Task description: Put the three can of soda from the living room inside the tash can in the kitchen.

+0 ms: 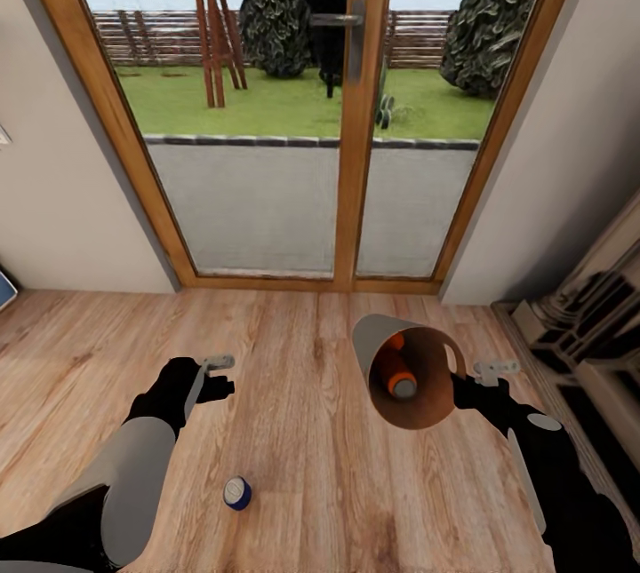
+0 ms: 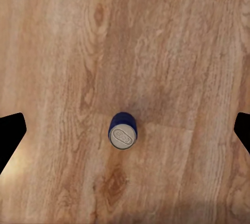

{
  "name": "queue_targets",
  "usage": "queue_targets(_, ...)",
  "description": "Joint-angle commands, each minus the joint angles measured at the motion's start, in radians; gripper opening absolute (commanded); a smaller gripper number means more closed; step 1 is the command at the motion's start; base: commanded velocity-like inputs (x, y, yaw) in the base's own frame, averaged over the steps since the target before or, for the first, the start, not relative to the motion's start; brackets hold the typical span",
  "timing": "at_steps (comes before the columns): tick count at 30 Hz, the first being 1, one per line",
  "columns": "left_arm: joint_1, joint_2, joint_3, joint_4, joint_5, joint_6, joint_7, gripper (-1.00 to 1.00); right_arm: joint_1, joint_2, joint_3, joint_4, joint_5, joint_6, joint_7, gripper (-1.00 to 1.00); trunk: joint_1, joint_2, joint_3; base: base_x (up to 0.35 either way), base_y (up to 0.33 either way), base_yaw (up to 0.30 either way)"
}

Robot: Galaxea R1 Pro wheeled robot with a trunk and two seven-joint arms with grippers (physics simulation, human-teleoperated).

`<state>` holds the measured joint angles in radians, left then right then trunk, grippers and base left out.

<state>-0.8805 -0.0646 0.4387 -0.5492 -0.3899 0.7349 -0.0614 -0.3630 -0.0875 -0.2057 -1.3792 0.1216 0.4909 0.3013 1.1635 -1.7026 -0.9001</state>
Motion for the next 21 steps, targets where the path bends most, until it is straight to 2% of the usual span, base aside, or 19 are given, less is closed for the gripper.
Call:
queue_targets(1,0.0,0.0,0.0,0.0,0.0,0.0,0.0,1.0,-0.001,0.0,0.0,-0.001,-0.014,0.001,0.006,-1.0,0.004,-0.007,-0.005,0.0,0.0,0.0)
queue_targets(21,0.0,0.0,0.0,0.0,0.0,-0.002,0.0,1.0,-0.003,-0.001,0.005,-0.007,-0.013,0.001,0.006,-1.0,0.081,-0.147,-0.098,0.0,0.0,0.0)
